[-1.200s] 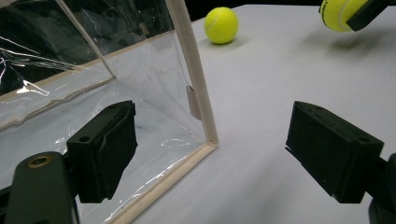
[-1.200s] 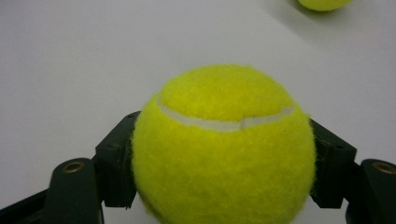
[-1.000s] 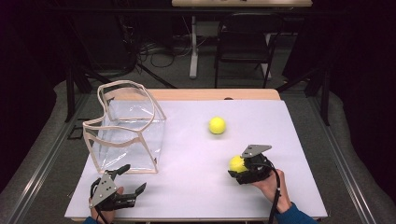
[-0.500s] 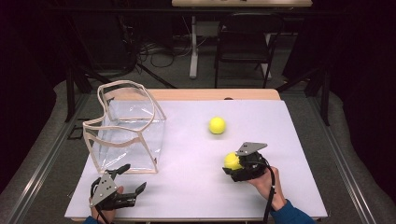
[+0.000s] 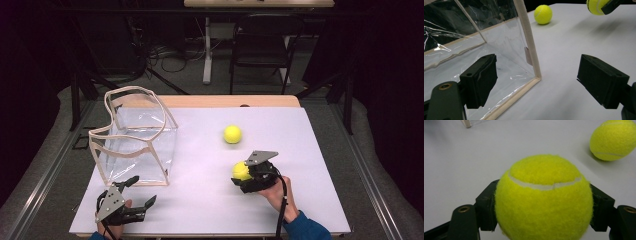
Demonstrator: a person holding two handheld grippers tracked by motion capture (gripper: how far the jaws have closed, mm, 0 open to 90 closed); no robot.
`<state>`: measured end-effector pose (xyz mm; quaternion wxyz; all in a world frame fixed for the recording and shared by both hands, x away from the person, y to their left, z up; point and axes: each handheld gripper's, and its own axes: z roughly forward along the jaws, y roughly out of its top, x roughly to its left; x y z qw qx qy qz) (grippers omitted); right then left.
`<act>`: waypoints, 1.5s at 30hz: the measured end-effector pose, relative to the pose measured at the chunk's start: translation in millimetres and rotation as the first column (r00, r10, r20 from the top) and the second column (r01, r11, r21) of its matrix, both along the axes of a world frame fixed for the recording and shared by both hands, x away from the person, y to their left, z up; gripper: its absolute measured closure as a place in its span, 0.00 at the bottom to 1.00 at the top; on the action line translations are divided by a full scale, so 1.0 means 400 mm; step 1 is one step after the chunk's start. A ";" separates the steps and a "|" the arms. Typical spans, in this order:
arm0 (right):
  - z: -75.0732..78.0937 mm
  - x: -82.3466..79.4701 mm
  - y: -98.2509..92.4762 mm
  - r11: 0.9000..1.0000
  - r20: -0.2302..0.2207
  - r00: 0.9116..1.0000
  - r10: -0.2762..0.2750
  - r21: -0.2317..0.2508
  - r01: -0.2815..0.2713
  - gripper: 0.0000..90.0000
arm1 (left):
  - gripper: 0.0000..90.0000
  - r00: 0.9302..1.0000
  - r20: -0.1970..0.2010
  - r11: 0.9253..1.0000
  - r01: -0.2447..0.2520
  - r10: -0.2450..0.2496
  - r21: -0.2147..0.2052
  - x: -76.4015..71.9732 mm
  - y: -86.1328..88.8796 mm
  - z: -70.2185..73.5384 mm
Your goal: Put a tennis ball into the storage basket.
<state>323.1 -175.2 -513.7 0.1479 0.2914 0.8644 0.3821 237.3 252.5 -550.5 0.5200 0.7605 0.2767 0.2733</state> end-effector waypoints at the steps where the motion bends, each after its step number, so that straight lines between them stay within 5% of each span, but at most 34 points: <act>1: 0.001 0.001 0.002 1.000 0.002 1.000 0.001 0.002 -0.001 0.29 | 0.18 1.000 0.000 1.000 0.000 0.000 0.000 0.000 0.000 0.000; 20: 0.016 0.028 0.049 0.998 0.025 0.999 0.038 0.049 -0.039 0.29 | 0.18 1.000 0.005 1.000 0.000 0.000 -0.003 0.002 0.001 0.002; 45: 0.084 0.068 0.107 0.995 0.091 0.992 0.081 0.052 -0.086 0.29 | 0.18 1.000 -0.001 1.000 -0.004 0.004 -0.026 0.012 0.001 0.001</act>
